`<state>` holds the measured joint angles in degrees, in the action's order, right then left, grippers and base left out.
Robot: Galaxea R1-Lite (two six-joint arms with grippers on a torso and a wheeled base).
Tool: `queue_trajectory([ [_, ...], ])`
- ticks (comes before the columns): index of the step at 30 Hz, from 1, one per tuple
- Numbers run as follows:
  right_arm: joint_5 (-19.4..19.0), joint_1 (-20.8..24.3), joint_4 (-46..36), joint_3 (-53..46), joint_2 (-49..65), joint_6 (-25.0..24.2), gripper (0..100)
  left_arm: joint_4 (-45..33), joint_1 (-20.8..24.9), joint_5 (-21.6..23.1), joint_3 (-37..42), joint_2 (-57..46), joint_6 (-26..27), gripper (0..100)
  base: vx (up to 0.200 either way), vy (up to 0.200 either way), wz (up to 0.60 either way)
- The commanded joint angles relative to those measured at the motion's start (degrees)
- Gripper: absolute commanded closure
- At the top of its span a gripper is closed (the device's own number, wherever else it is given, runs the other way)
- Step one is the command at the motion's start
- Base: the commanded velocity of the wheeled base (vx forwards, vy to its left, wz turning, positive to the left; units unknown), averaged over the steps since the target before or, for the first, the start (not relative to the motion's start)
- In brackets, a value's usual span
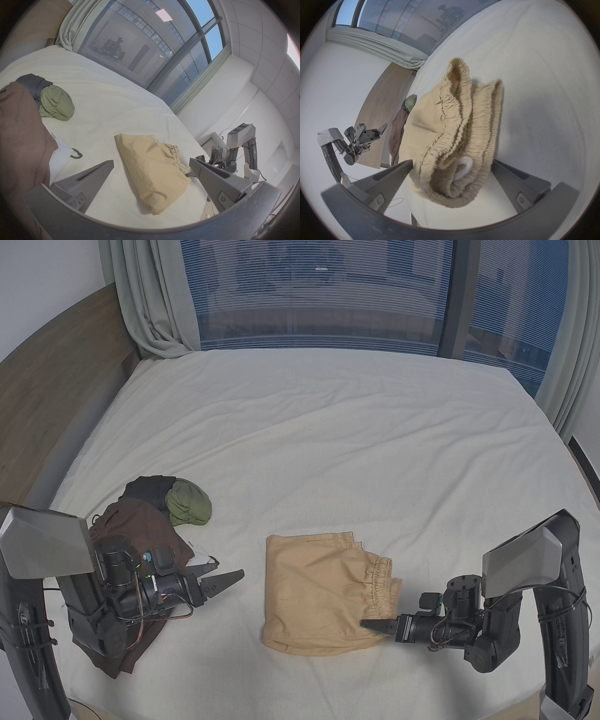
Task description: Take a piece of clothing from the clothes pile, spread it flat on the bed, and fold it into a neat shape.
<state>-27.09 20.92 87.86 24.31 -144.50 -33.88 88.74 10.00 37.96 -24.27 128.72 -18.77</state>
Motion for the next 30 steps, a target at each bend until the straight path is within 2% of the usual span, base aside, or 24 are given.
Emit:
queue_trajectory([
  [1,0.02,1.58,-0.23,1.62,-0.96,-0.93,0,0.03,-0.5,0.01,0.01,-0.31,0.05,0,0.0,0.0,0.0],
  [5,0.02,2.55,-2.69,3.55,-0.61,-1.19,0,0.03,-0.59,0.1,0.1,-0.84,0.14,0,0.0,0.0,0.0],
  [8,0.28,3.08,-8.58,6.01,0.09,-1.19,0,0.03,-0.59,0.1,0.01,-0.93,0.23,0,0.0,0.0,0.0],
  [19,1.34,5.8,-16.23,12.17,1.06,-1.19,0,0.03,-0.5,0.18,0.1,-2.16,0.14,0,0.0,0.0,0.0],
  [20,2.3,6.41,-17.55,13.48,1.32,-1.19,0,0.03,-0.59,0.18,0.1,-2.25,0.14,0,0.0,0.0,0.0],
  [24,3.8,6.77,-17.81,15.15,0.88,-1.28,0,0.03,-0.59,0.18,-0.07,-2.42,0.14,0,0.0,0.0,0.0],
  [30,3.88,6.77,-17.28,15.24,0.79,-1.98,0,0.03,-0.59,0.18,-0.25,-2.42,0.05,0,0.0,0.0,0.0],
])
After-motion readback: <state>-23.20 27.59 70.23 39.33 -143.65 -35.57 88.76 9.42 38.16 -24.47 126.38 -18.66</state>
